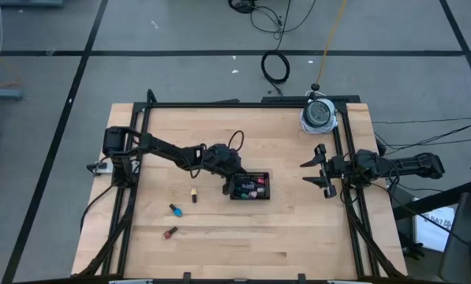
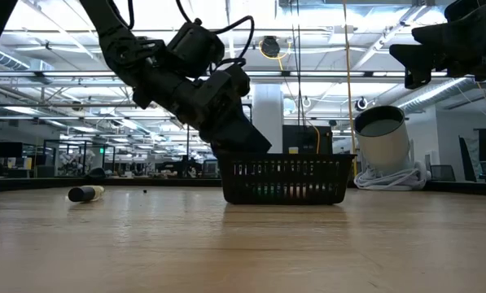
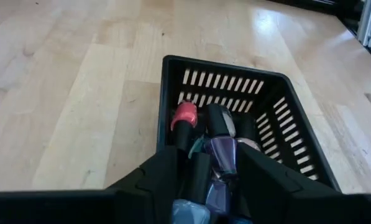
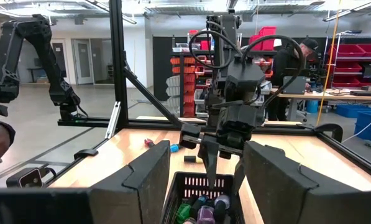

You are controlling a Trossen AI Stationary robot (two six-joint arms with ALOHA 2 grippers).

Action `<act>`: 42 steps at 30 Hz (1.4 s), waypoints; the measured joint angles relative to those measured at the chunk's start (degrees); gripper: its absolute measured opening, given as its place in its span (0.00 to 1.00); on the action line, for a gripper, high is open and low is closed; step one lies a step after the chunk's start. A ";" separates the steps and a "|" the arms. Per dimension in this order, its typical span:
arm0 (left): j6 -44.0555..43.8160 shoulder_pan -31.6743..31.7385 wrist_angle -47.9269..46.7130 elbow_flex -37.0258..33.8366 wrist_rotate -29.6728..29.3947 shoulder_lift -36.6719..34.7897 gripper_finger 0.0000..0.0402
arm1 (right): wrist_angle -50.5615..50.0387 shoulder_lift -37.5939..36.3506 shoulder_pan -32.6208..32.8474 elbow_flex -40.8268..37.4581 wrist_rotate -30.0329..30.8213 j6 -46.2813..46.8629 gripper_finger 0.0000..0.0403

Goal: Pick & Place Nail Polish
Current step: Put the blue nail polish into the black bin

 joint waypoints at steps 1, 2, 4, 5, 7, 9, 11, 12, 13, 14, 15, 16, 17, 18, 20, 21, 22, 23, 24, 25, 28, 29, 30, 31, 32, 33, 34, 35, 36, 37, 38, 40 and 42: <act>-0.18 0.00 -0.04 0.00 0.02 0.00 0.41 | 0.00 0.00 0.01 0.00 0.00 0.00 0.48; -0.64 0.08 -0.22 0.00 0.02 -0.05 0.41 | 0.02 0.00 0.01 0.00 0.00 0.00 0.48; -2.34 0.47 -3.41 -0.02 -0.01 -1.58 0.42 | 0.00 0.00 0.00 0.00 0.00 0.00 0.48; -2.76 0.72 -5.40 0.13 -0.53 -2.43 0.42 | 0.01 -0.01 0.02 0.00 0.02 0.00 0.48; -3.93 1.14 -13.16 0.69 -3.49 -5.42 0.42 | 0.03 0.00 0.02 0.00 0.00 0.00 0.48; -5.91 1.33 -21.60 1.42 -7.12 -9.12 0.42 | 0.08 0.00 0.02 0.00 0.04 0.00 0.48; -8.93 1.24 -29.17 2.02 -10.44 -13.06 0.42 | 0.09 0.07 0.02 0.00 -0.02 0.00 0.48; -11.08 1.08 -32.80 2.11 -11.44 -15.17 0.42 | 0.11 0.09 0.00 0.00 0.04 0.00 0.48; -13.80 0.78 -36.47 2.24 -11.86 -16.92 0.42 | 0.02 0.13 0.02 0.00 0.05 0.01 0.48; -17.14 0.44 -39.39 2.27 -11.96 -18.70 0.42 | 0.00 0.13 0.00 0.00 0.02 0.00 0.48; -20.40 -0.11 -42.36 2.27 -12.09 -20.31 0.42 | 0.01 0.13 0.02 0.00 0.02 0.00 0.48; -24.00 -0.72 -45.42 2.25 -12.07 -21.60 0.42 | 0.02 0.13 0.02 0.00 0.02 0.00 0.48; -27.20 -1.56 -47.24 2.27 -12.06 -22.69 0.42 | 0.02 0.13 0.02 0.00 0.02 0.00 0.48; -29.92 -2.50 -49.48 2.27 -12.04 -23.61 0.42 | 0.00 0.13 0.02 0.00 0.02 0.00 0.48; -33.74 -4.86 -55.28 2.27 -12.26 -24.20 0.42 | 0.02 0.13 0.02 0.00 0.02 0.00 0.48; -35.28 -6.18 -58.23 2.27 -12.57 -24.14 0.42 | 0.02 0.14 0.01 0.00 0.02 0.01 0.48; -37.08 -7.52 -61.33 2.27 -12.56 -24.01 0.42 | 0.03 0.15 0.02 0.00 0.00 0.00 0.48; -39.52 -8.81 -64.37 2.27 -12.45 -23.88 0.42 | 0.09 0.15 0.02 0.00 0.02 0.00 0.48; -42.74 -10.13 -67.39 2.27 -12.31 -23.67 0.42 | 0.13 0.13 0.01 0.00 0.02 0.00 0.48; -46.65 -11.19 -70.27 2.25 -11.76 -23.58 0.42 | 0.02 0.15 0.02 0.00 0.02 0.00 0.48; -57.99 -14.33 -77.73 2.25 -9.36 -23.51 0.42 | 0.04 0.15 0.02 -0.07 0.02 0.00 0.48; -61.52 -15.37 -79.72 2.25 -8.17 -23.55 0.42 | 0.00 0.17 0.02 -0.07 0.02 0.00 0.48; -64.29 -16.37 -81.43 2.25 -6.75 -23.55 0.41 | 0.05 0.18 0.00 -0.04 0.02 0.00 0.48; -66.22 -17.36 -83.17 2.25 -5.80 -23.52 0.40 | 0.18 0.17 0.02 -0.04 0.02 0.00 0.48; -66.99 -18.23 -84.70 2.25 -5.42 -23.52 0.40 | 0.19 0.17 0.02 -0.04 0.02 0.00 0.48; -66.53 -19.09 -86.03 2.25 -5.51 -23.52 0.39 | 0.06 0.17 0.02 -0.04 0.02 0.00 0.48; -64.66 -20.04 -87.03 2.23 -6.04 -23.52 0.38 | 0.04 0.17 0.01 -0.04 0.02 0.00 0.48; -61.82 -20.99 -87.66 2.23 -6.80 -23.52 0.37 | 0.04 0.17 0.02 -0.04 0.02 0.01 0.48; -58.60 -22.01 -88.11 2.23 -7.60 -23.52 0.36 | 0.04 0.17 0.02 -0.04 0.02 0.00 0.48; -55.58 -22.90 -88.47 2.23 -8.60 -23.52 0.36 | 0.02 0.17 0.01 -0.04 0.02 0.00 0.48; -52.10 -23.77 -88.98 2.23 -9.35 -23.52 0.35 | 0.04 0.17 0.02 -0.04 0.02 0.00 0.48; -43.65 -25.01 -89.41 2.21 -11.24 -23.52 0.33 | 0.03 0.17 0.02 -0.04 0.02 0.00 0.48; -35.09 -26.11 -89.22 2.21 -11.94 -23.52 0.32 | 0.04 0.17 0.02 -0.04 0.02 0.00 0.48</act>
